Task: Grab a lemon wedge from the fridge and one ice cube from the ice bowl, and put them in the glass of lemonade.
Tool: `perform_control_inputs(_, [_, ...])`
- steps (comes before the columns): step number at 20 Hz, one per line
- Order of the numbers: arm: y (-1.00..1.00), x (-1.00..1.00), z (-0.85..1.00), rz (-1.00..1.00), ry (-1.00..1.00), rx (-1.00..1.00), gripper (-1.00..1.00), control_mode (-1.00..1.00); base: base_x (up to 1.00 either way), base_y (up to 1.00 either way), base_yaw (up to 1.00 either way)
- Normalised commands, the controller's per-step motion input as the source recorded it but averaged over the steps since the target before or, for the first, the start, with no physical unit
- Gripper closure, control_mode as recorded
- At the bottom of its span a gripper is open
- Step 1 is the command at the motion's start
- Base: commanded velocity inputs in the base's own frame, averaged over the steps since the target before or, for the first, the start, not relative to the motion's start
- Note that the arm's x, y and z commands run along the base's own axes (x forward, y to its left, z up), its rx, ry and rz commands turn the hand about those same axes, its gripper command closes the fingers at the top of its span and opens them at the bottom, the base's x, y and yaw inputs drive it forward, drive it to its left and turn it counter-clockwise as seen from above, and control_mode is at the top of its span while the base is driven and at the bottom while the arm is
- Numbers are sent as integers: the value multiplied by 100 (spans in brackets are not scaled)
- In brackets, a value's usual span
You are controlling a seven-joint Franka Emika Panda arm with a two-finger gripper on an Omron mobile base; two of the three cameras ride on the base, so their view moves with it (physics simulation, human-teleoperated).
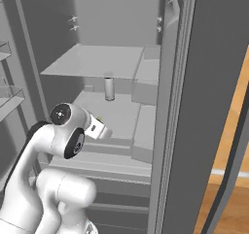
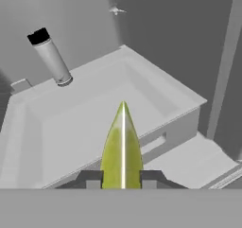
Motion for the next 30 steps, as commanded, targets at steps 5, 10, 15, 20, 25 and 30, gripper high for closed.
perform_control_inputs(5, [0, -80, 25, 0, 21, 0, 100, 100, -20, 0, 1])
perform_control_inputs(10, [0, 0, 0, 0, 0, 0, 100, 100, -100, 22, 19])
perform_control_inputs(15, [0, 0, 0, 0, 0, 0, 100, 100, -100, 69, 31])
perform_control_inputs(20, [0, 0, 0, 0, 0, 0, 100, 100, -80, 100, 32])
perform_control_inputs(25, [0, 0, 0, 0, 0, 0, 100, 100, -14, 100, 20])
perform_control_inputs(30, [0, 0, 0, 0, 0, 0, 100, 100, 88, 97, -1])
